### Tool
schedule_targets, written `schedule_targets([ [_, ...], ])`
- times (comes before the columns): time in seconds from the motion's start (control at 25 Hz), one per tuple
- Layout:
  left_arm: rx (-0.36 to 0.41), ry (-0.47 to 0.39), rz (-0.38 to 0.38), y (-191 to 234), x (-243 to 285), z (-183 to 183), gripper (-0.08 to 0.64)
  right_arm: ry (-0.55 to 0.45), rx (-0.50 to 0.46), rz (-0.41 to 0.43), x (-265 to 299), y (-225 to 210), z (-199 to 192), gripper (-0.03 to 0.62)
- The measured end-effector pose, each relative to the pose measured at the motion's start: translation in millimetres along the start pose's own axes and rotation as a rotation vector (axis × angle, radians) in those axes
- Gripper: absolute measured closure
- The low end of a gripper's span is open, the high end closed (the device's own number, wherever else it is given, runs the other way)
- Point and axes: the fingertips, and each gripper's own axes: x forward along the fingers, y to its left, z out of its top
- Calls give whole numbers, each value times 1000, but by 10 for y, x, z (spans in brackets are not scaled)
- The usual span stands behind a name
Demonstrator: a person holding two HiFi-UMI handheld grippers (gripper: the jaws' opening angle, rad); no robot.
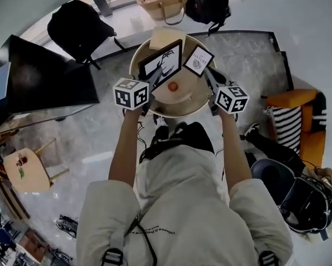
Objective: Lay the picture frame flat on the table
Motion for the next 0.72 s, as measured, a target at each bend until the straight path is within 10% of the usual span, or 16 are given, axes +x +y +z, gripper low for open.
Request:
schedule_targets([
  [0.44, -257, -20, -75, 324, 254, -483, 534, 156, -55, 120, 650, -101, -393, 555],
  [0.72, -280, 8, -22, 362, 507, -765, 532, 238, -22, 172, 825, -262, -745, 554],
])
